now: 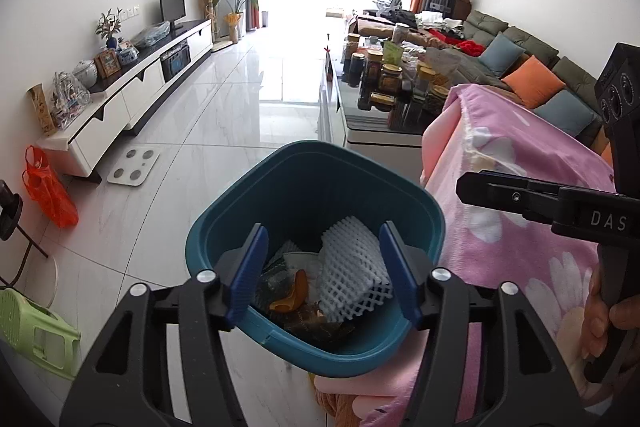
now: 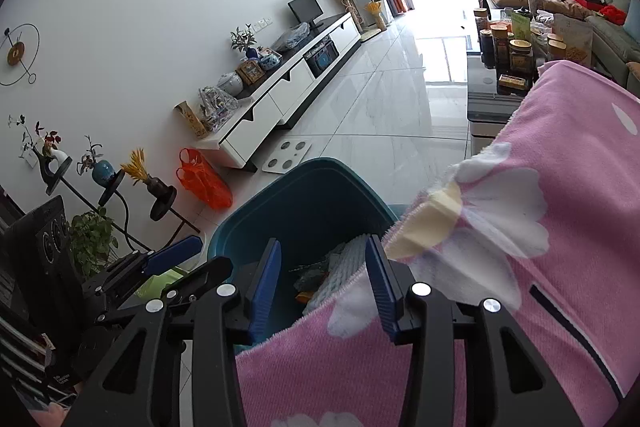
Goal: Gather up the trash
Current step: 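Open the left tool to drop the orange peel while the right drops the foam net, then move both tools back over the table toward the gold wrapper and plastic bag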
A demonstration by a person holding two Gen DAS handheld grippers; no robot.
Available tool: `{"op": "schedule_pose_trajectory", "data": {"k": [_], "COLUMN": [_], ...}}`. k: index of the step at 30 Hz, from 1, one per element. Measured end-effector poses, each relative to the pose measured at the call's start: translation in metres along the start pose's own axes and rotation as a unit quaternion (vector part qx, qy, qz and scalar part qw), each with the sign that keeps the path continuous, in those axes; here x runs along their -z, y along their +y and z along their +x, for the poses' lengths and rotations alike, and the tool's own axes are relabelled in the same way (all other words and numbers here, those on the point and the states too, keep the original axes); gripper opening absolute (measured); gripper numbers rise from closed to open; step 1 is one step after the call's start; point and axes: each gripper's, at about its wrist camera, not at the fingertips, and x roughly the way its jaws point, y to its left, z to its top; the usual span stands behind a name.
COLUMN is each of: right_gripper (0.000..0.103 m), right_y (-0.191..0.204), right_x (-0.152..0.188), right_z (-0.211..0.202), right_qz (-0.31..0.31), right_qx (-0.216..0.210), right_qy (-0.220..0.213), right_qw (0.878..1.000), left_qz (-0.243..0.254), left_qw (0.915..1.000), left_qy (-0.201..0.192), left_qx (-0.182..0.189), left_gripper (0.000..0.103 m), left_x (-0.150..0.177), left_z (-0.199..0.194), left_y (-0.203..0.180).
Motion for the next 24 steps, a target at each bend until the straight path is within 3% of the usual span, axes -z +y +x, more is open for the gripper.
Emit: {"op": "schedule_pose_trajectory", "data": {"k": [5, 9, 16, 24], "right_gripper": [0.051, 0.056, 0.061, 0.062], "right_y": [-0.009, -0.023, -0.058, -0.117], "right_x": [0.012, 0.025, 0.059, 0.112], "right_z": [-0.035, -0.069, -0.138, -0.218], "right_qz": [-0.001, 0.003, 0.027, 0.093], "right_qx": [0.009, 0.023, 0.065, 0.146], "right_qy": [-0.028, -0.055, -0.101, -0.147], "right_qw": [1.000, 0.998, 0.992, 0.974], "left_qz": [0.033, 0.057, 0.102, 0.173], "left_qw": [0.9987, 0.9958, 0.9864, 0.9653], "left_qy": [-0.029, -0.051, -0.054, -0.044], "left_qx": [0.026, 0.050, 0.117, 0.190], "left_gripper": [0.076, 0.096, 0.097, 0.097], "left_x": [0.003, 0.007, 0.016, 0.028], "left_z": [-0.028, -0.047, -0.060, -0.065], "left_y": [-0.026, -0.055, -0.121, -0.213]}}
